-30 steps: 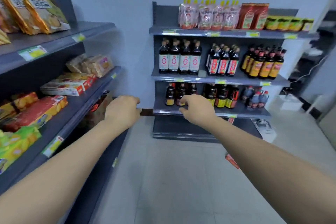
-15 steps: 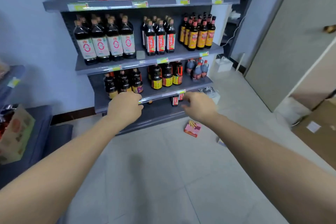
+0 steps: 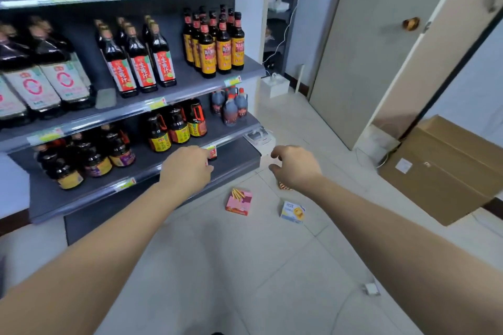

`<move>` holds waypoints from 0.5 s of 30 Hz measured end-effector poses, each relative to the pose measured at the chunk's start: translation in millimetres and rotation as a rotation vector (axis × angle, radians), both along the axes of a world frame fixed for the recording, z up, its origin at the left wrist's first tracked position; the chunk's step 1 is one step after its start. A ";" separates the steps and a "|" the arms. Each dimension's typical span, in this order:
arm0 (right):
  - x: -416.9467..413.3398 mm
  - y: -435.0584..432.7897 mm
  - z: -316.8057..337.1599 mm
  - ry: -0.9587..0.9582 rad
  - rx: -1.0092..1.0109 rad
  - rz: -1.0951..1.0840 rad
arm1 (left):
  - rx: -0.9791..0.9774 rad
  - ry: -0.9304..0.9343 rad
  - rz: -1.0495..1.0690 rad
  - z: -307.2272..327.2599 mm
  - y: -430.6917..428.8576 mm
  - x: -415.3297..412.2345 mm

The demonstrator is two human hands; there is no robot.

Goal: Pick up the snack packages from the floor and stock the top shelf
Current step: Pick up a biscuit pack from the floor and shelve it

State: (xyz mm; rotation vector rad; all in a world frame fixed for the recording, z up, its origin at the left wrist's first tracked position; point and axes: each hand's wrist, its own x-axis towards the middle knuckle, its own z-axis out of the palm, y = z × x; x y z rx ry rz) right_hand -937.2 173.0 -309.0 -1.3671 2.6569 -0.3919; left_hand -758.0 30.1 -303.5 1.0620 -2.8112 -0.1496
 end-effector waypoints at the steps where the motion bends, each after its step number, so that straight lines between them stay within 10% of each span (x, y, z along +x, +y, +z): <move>1: -15.5 -2.9 -3.8 -0.006 0.000 -0.020 | 0.011 -0.002 -0.014 -4.1 -6.0 -17.2; 15: -230.7 -83.6 -62.6 -0.098 0.129 -0.253 | 0.115 -0.130 -0.237 -69.3 -113.4 -273.1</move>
